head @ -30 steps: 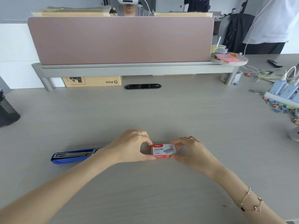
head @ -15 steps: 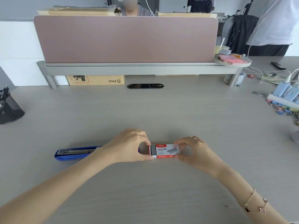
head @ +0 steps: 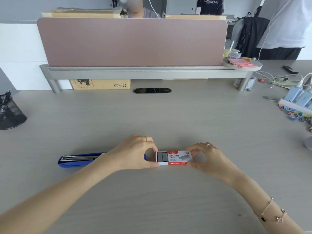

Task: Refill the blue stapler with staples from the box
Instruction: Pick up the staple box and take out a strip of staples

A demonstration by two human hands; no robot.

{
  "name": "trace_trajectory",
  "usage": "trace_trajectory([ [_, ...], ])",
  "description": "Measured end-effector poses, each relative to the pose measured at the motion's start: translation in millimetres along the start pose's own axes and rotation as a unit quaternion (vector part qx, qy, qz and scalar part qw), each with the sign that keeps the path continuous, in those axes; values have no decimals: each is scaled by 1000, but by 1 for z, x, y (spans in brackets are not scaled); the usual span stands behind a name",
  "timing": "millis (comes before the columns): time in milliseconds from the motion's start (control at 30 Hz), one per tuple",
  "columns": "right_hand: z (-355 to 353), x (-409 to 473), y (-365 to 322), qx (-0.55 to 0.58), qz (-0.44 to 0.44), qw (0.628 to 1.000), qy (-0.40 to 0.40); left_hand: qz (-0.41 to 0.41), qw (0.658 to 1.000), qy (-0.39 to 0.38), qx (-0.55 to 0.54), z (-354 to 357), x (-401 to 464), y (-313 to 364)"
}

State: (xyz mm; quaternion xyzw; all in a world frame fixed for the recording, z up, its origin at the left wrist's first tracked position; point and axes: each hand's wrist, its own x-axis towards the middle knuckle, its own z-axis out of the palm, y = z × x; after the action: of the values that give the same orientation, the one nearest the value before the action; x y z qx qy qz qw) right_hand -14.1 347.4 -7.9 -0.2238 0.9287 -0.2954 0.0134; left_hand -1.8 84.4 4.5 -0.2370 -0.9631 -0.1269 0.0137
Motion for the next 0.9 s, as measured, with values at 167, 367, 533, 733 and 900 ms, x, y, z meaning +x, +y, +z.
trace_trajectory([
  [167,0,-2,2,1,-6,1000,6,-1,1000,7,-18,-2,0,6],
  [367,0,-2,2,5,-4,1000,8,26,1000,9,-11,-3,2,6],
  [533,0,-2,0,8,0,1000,8,14,1000,8,-23,-4,3,7],
  [733,-1,-2,0,3,3,1000,5,-21,999,-24,-32,-3,8,7],
  [900,0,-3,-1,2,4,1000,5,-43,997,-31,-51,-3,11,4],
])
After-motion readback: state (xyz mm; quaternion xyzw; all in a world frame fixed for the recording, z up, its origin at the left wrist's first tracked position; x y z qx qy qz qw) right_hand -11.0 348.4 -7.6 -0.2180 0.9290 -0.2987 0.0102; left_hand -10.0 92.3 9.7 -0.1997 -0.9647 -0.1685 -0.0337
